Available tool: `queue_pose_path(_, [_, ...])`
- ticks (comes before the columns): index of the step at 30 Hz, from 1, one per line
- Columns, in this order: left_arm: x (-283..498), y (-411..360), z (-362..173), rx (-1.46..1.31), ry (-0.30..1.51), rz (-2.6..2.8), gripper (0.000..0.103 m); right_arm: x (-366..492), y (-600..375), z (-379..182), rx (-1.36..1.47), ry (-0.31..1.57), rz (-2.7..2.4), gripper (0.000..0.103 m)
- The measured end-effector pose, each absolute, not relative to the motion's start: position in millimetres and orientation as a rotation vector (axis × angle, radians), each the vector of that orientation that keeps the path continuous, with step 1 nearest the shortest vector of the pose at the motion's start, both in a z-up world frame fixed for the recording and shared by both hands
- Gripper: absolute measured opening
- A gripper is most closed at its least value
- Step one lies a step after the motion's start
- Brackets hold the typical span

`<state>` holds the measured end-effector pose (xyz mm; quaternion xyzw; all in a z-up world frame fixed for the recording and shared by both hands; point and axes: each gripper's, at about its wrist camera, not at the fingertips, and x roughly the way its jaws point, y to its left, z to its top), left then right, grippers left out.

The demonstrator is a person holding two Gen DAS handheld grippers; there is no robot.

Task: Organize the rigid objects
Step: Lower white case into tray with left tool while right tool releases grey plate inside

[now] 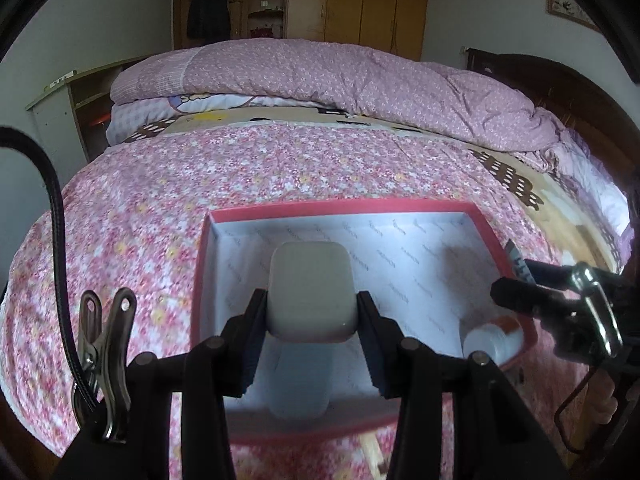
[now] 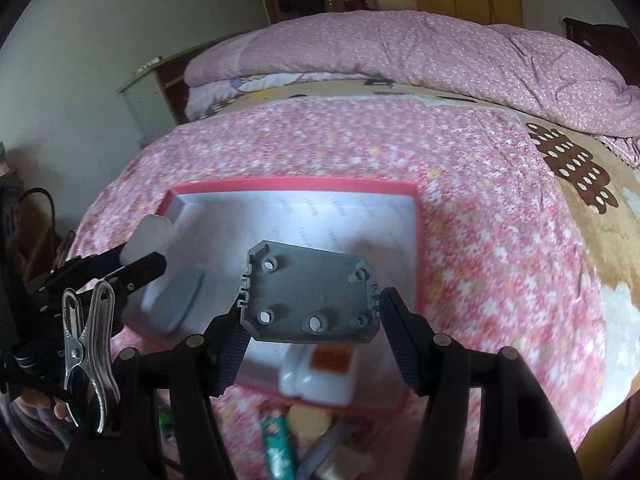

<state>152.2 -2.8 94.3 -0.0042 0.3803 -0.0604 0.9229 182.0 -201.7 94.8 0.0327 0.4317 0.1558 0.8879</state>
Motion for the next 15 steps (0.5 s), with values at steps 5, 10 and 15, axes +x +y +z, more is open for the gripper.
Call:
queue_pose_path(5, [167.7, -7.7, 82.8, 0.004, 0.803, -0.136, 0.046, 202.8, -198.4, 82.5, 0.051, 0.918, 0.308, 0.064])
queue_pose_path(10, [178.9, -10.7, 67.7, 0.033, 0.828, -0.112, 0.046, 216.5, -192.1, 67.9, 0.029, 0.943, 0.297, 0.064])
queue_pose_path(15, [185.0, -11.6, 58.7, 0.006, 0.849, -0.105, 0.046, 222.1, -187.8, 58.5, 0.023, 0.958, 0.299, 0.064])
